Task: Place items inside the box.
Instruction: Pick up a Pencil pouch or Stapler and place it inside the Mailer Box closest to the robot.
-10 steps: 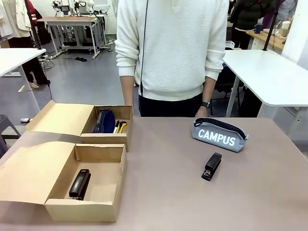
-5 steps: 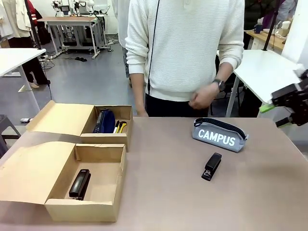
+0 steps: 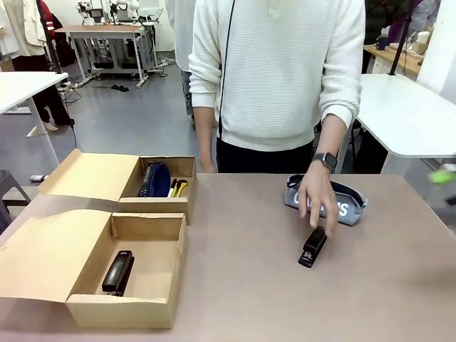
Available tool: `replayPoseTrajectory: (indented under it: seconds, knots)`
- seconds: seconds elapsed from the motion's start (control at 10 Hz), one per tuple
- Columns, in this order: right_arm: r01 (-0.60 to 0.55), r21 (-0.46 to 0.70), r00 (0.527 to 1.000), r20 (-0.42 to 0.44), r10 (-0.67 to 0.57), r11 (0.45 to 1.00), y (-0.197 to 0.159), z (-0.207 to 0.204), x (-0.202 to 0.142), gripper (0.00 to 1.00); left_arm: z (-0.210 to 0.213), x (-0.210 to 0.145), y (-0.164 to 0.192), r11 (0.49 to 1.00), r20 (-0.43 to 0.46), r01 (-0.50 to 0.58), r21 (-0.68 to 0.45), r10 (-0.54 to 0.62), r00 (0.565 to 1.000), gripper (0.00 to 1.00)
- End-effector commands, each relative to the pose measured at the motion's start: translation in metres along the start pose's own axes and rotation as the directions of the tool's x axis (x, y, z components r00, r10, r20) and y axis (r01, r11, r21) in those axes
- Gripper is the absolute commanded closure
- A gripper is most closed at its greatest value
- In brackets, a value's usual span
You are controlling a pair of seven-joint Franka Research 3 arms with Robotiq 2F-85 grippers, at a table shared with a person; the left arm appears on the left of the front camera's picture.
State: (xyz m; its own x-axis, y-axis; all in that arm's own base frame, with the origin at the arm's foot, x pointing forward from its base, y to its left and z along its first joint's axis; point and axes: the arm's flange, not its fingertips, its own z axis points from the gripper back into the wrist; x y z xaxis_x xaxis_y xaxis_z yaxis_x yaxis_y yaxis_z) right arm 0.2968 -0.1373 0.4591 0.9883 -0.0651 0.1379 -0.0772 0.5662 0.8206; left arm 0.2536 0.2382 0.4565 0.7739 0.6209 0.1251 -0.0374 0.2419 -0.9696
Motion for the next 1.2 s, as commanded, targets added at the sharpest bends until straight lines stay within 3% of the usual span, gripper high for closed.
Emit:
replayPoseTrajectory:
  seconds: [0.0, 0.2, 0.3, 0.4, 0.7, 0.8, 1.1]
  knots:
    - [0.249, 0.421, 0.961, 0.005, -0.277, 0.872, -0.052, 0.113, -0.086, 0.0, 0.0, 0.0, 0.0, 1.0, -0.001, 0.015, -0.017, -0.015, 1.0, 0.0]
    - [0.221, 0.556, 0.939, 0.099, -0.328, 0.801, -0.085, 0.109, -0.112, 0.0, 0.0, 0.0, 0.0, 1.0, -0.001, 0.015, -0.017, -0.015, 1.0, 0.0]
    - [0.198, 0.555, 0.954, 0.081, -0.289, 0.808, -0.094, 0.101, -0.101, 0.0, 0.0, 0.0, 0.0, 1.0, -0.001, 0.015, -0.017, -0.015, 1.0, 0.0]
    - [0.194, 0.434, 0.967, 0.067, -0.246, 0.88, -0.066, 0.105, -0.144, 0.0, 0.0, 0.0, 0.0, 1.0, -0.001, 0.015, -0.017, -0.015, 1.0, 0.0]
    - [0.194, 0.434, 0.967, 0.067, -0.246, 0.88, -0.066, 0.105, -0.144, 0.0, 0.0, 0.0, 0.0, 1.0, -0.001, 0.015, -0.017, -0.015, 1.0, 0.0]
    - [0.231, 0.471, 0.956, 0.052, -0.288, 0.851, -0.077, 0.106, -0.137, 0.0, 0.0, 0.0, 0.0, 1.0, -0.001, 0.015, -0.017, -0.015, 1.0, 0.0]
    - [0.114, 0.196, 0.992, -0.067, -0.103, 0.974, -0.032, 0.047, -0.076, 0.0, 0.0, 0.0, 0.0, 1.0, -0.001, 0.015, -0.017, -0.015, 1.0, 0.0]
